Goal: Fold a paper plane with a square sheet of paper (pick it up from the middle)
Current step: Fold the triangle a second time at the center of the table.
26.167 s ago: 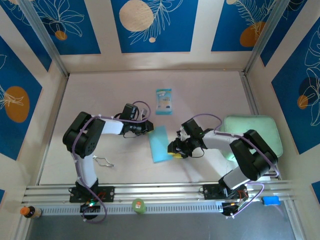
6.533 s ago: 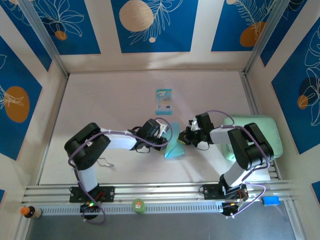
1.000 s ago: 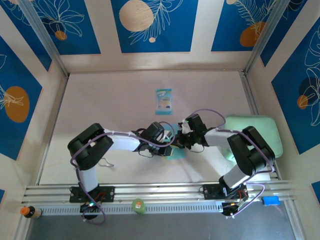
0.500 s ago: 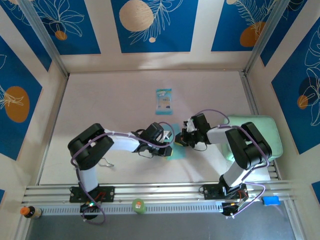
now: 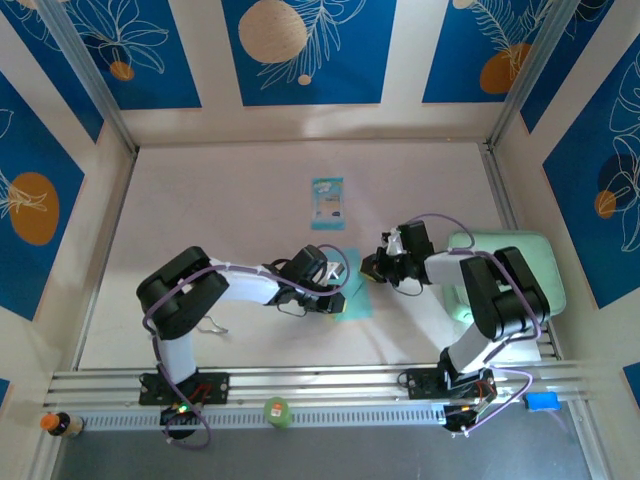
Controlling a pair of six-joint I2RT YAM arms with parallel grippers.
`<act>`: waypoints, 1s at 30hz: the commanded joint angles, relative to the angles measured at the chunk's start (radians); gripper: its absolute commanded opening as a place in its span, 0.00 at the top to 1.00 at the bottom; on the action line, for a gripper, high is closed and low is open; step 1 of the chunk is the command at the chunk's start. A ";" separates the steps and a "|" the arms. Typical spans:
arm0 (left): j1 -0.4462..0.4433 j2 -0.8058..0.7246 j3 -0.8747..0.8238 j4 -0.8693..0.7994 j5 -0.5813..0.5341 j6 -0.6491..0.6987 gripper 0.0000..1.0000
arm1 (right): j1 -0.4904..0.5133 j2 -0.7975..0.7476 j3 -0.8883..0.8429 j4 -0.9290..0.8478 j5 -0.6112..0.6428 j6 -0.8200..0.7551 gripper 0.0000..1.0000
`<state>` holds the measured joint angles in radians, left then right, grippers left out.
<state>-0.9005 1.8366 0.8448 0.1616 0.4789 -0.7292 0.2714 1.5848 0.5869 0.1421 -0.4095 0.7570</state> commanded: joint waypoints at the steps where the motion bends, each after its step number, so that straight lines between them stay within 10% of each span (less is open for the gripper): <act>1: -0.005 0.056 -0.041 -0.126 -0.027 -0.003 1.00 | 0.021 -0.093 0.004 -0.019 -0.051 -0.031 0.93; 10: -0.005 0.051 -0.026 -0.139 -0.036 0.002 1.00 | 0.139 -0.050 -0.049 -0.052 -0.038 -0.015 0.96; 30: -0.005 0.070 -0.040 -0.122 -0.019 -0.010 1.00 | 0.017 0.078 -0.056 0.024 -0.026 -0.028 0.98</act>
<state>-0.9009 1.8400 0.8452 0.1684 0.4812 -0.7334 0.3172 1.6394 0.5365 0.1680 -0.4980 0.7502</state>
